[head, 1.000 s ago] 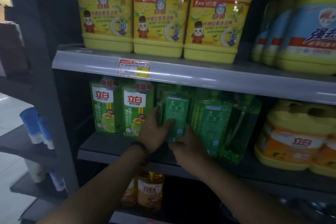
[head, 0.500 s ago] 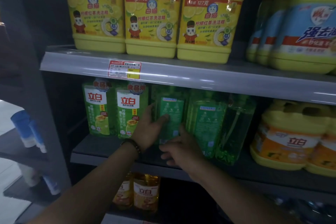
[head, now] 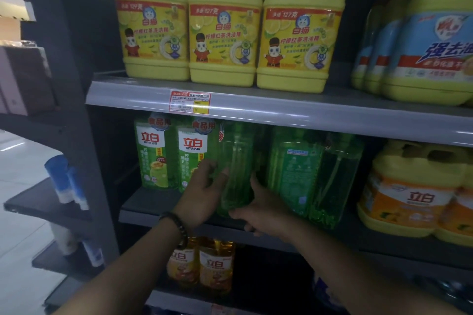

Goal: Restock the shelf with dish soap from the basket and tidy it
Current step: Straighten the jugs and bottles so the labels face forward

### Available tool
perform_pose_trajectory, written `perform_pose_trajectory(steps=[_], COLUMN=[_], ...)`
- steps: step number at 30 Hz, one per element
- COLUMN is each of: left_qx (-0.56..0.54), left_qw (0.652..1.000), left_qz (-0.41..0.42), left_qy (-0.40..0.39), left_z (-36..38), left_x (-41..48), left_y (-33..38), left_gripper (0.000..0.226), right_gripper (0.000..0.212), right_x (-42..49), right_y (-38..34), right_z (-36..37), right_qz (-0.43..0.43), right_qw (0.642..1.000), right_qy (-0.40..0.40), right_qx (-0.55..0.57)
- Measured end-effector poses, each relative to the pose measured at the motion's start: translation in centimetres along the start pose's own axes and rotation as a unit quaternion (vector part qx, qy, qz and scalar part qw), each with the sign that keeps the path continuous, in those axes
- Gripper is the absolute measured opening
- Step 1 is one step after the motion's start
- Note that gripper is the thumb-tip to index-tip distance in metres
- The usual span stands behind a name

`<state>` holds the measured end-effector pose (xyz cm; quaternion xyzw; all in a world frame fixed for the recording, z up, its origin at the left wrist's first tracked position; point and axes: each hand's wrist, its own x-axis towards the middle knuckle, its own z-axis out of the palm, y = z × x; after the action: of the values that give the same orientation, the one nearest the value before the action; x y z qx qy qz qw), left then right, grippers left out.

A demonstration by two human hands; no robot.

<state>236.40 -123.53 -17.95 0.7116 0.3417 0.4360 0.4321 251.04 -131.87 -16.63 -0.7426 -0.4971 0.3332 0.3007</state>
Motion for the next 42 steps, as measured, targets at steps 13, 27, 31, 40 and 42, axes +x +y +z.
perform_pose_trajectory(steps=[13,27,31,40,42], left_qx=[-0.076,-0.114,-0.076,0.116,0.129], left_qw=[0.997,0.992,0.997,0.989,0.987], left_qz=[-0.019,-0.052,-0.018,-0.006,0.007], left_qy=[-0.015,-0.029,-0.010,0.087,0.095], left_z=[1.1,0.4,0.7,0.9,1.0], left_x=[-3.2,0.4,-0.3,-0.5,-0.2], left_y=[0.0,-0.3,-1.0,-2.8,-2.9], left_gripper=[0.029,0.061,0.055,0.067,0.067], right_gripper=[0.100,0.055,0.110,0.109,0.111], right_x=[0.6,-1.9,-3.6,-2.5,-2.0], right_y=[1.1,0.9,2.6,1.5,1.2], right_z=[3.0,2.7,4.8,2.2,1.6], right_qz=[-0.083,-0.038,-0.065,-0.056,-0.043], right_qw=[0.966,0.959,0.986,0.997,0.998], right_qy=[0.245,0.196,0.136,0.045,0.034], right_qx=[-0.027,-0.201,-0.071,0.003,-0.010])
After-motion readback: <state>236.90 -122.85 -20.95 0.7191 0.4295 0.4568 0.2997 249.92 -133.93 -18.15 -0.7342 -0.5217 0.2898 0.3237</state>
